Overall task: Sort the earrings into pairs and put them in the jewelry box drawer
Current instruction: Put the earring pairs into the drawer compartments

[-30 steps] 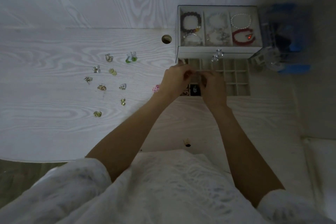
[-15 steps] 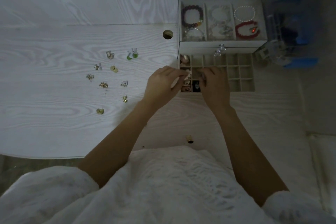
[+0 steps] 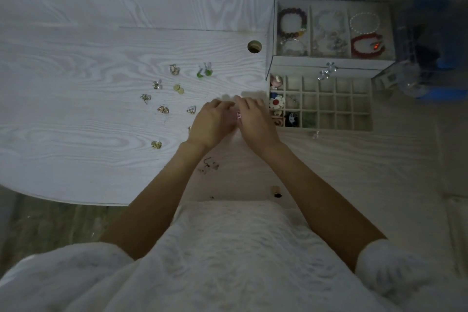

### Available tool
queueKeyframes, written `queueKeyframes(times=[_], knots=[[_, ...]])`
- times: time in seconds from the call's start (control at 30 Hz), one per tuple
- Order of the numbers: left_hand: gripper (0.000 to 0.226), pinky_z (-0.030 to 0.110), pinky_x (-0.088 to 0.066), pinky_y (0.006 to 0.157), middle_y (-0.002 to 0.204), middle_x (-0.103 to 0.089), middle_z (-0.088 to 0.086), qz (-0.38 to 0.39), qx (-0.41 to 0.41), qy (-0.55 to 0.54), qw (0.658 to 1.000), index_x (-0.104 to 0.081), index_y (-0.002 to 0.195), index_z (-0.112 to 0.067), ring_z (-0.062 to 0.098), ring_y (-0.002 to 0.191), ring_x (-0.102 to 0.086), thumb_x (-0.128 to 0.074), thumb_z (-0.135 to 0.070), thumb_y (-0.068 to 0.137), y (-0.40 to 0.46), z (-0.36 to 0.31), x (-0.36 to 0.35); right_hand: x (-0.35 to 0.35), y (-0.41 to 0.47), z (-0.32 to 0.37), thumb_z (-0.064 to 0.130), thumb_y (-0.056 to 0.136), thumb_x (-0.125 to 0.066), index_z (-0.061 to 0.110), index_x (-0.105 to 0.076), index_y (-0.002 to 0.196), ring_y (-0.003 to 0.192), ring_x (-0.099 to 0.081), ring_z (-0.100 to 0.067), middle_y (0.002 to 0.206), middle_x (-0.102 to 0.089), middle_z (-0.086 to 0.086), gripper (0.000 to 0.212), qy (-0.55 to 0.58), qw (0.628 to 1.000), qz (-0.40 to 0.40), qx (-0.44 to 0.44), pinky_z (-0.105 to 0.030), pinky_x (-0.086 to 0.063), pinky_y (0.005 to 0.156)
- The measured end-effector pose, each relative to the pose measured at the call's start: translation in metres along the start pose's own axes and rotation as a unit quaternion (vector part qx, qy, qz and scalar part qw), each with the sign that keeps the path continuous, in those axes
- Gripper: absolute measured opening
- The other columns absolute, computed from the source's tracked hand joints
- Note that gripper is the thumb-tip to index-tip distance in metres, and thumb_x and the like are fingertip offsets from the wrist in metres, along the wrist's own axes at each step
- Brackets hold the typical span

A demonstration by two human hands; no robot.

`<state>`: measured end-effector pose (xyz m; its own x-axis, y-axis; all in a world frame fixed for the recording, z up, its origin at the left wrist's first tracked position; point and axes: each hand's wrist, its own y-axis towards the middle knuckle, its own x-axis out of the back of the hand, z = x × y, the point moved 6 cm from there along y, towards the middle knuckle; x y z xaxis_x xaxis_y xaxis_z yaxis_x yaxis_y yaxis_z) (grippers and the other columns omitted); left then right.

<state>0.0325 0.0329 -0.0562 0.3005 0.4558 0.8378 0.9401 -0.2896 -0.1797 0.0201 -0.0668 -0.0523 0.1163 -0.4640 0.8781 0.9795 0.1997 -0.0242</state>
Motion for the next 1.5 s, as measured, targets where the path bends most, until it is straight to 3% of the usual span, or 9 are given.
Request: queueKeyframes(times=[0.27,0.43,0.67,0.77,0.87,0.97,1.17,1.37,1.5], knots=[[0.019,0.038,-0.051,0.074,0.092,-0.067,0.014,-0.031,0.035,-0.06,0.997,-0.065,0.095,-0.007,0.028,0.082,-0.063,-0.069,-0.014,0.077,0.01,0.0,-0.003,-0.006,0.003,-0.008,-0.006,0.084,-0.045,0.004,-0.039,0.133,0.104,-0.049,-0.034,0.109,-0.059,-0.019,0.05,0.043,0.998,0.003,-0.043,-0.04,-0.042,0.082],[0.014,0.026,-0.049,0.069,0.085,-0.071,0.006,-0.044,0.074,-0.115,0.99,-0.063,0.093,-0.011,0.015,0.074,-0.063,-0.068,-0.016,0.081,-0.002,0.017,-0.001,-0.008,-0.006,-0.008,-0.011,0.075,-0.044,0.003,-0.047,0.124,0.106,-0.045,-0.031,0.117,-0.054,-0.017,0.052,0.038,0.998,0.011,-0.041,-0.035,-0.039,0.082],[0.016,0.019,-0.041,0.069,0.089,-0.071,0.003,-0.04,0.091,-0.114,0.989,-0.067,0.1,-0.015,0.008,0.074,-0.058,-0.065,-0.022,0.085,-0.013,0.03,0.002,-0.011,-0.001,-0.006,0.012,0.085,-0.055,0.006,-0.055,0.112,0.105,-0.045,-0.03,0.115,-0.052,-0.015,0.028,-0.018,0.999,0.033,-0.02,-0.04,-0.045,0.083],[0.014,0.022,-0.039,0.067,0.091,-0.068,0.007,-0.044,0.083,-0.085,0.992,-0.067,0.095,-0.013,0.014,0.078,-0.059,-0.066,-0.021,0.084,-0.014,0.03,0.003,-0.011,0.0,-0.005,0.0,0.086,-0.051,0.003,-0.055,0.098,0.099,-0.045,-0.031,0.107,-0.053,-0.016,0.014,-0.041,0.999,0.035,-0.007,-0.039,-0.044,0.075],[0.012,0.025,-0.041,0.068,0.094,-0.062,0.01,-0.049,0.069,-0.069,0.994,-0.068,0.093,-0.012,0.02,0.079,-0.059,-0.067,-0.018,0.083,-0.013,0.03,0.002,-0.012,-0.004,-0.003,-0.016,0.077,-0.044,0.001,-0.056,0.089,0.091,-0.047,-0.033,0.095,-0.055,-0.018,0.024,-0.022,0.999,0.036,0.02,-0.035,-0.037,0.065],[0.011,0.026,-0.045,0.07,0.095,-0.063,0.01,-0.056,0.058,-0.08,0.994,-0.07,0.091,-0.011,0.019,0.078,-0.06,-0.069,-0.018,0.082,-0.012,0.027,0.001,0.008,-0.011,-0.007,-0.015,0.074,-0.049,0.0,-0.06,0.083,0.078,-0.053,-0.031,0.082,-0.061,-0.017,0.021,0.052,0.998,-0.021,0.03,-0.039,-0.045,0.066],[0.012,0.031,-0.053,0.073,0.084,-0.071,0.003,-0.049,0.058,-0.126,0.989,-0.068,0.089,-0.017,0.016,0.078,-0.065,-0.07,-0.027,0.082,-0.006,0.02,-0.004,0.087,-0.01,-0.071,0.006,0.086,-0.06,0.006,-0.065,0.085,0.071,-0.061,-0.016,0.079,-0.068,-0.008,0.006,0.146,0.959,-0.221,-0.096,-0.025,-0.05,0.064],[0.007,0.027,-0.055,0.074,0.083,-0.072,0.002,-0.049,0.028,-0.198,0.979,-0.068,0.086,-0.015,0.012,0.077,-0.067,-0.069,-0.021,0.083,0.012,-0.008,-0.003,0.086,0.015,-0.096,0.003,0.089,-0.05,0.005,-0.057,0.082,0.069,-0.052,-0.018,0.078,-0.059,-0.01,0.01,0.064,0.971,-0.221,-0.062,-0.035,-0.045,0.06],[0.007,0.022,-0.054,0.073,0.086,-0.072,-0.001,-0.07,-0.009,-0.209,0.975,-0.07,0.09,-0.017,0.007,0.077,-0.066,-0.067,-0.019,0.085,0.027,-0.029,0.005,0.071,0.014,-0.105,0.001,0.089,-0.052,0.001,-0.063,0.096,0.088,-0.059,-0.027,0.096,-0.065,-0.016,0.013,0.034,0.977,-0.195,-0.081,-0.026,-0.043,0.078]])
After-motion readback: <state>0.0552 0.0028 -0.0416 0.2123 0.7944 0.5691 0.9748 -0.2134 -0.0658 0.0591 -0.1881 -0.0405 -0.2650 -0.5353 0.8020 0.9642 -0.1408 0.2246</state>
